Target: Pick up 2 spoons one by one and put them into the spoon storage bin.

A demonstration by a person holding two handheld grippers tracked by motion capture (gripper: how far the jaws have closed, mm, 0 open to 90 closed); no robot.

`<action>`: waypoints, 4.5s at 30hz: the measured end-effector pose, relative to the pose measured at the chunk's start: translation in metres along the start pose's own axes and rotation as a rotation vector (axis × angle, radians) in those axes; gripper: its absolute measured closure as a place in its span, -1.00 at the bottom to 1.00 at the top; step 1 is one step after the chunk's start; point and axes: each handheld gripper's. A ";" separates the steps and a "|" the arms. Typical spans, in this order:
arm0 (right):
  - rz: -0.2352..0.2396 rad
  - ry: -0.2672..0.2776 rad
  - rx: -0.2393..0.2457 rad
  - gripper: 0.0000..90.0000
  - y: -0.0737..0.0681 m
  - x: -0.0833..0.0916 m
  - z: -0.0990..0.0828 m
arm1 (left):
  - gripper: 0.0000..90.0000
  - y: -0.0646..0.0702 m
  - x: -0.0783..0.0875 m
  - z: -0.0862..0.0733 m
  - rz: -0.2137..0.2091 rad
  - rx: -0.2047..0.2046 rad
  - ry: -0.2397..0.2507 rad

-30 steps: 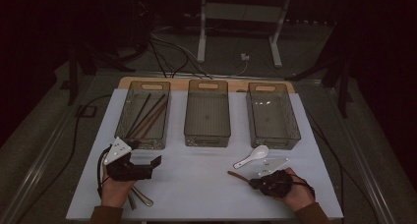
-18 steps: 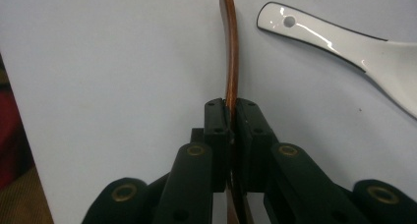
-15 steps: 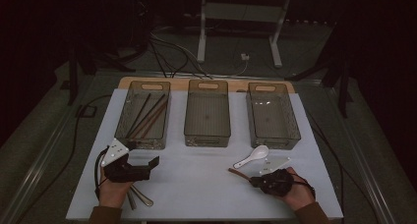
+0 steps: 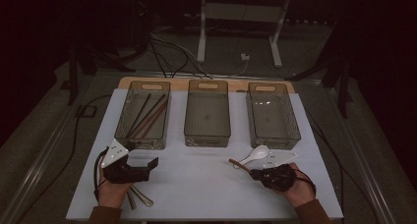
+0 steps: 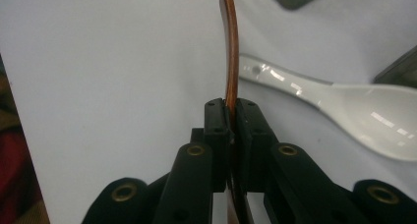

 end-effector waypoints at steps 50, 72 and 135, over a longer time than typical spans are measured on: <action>-0.102 0.212 -0.131 0.89 0.020 -0.002 0.088 | -0.98 0.000 -0.003 -0.005 -0.006 -0.012 -0.014; -0.124 0.285 -0.218 0.89 0.035 -0.015 0.128 | -0.98 0.000 0.002 -0.005 0.025 -0.022 0.003; -0.135 0.300 -0.402 0.88 0.053 -0.087 0.168 | -0.98 -0.002 0.006 -0.005 0.079 -0.047 0.022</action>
Point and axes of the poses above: each handheld gripper's, and its own axes: x roughly backward along the jaws, z roughly out of its top, y roughly to its right, and after that the axes turned 5 degrees about -x, right-handed
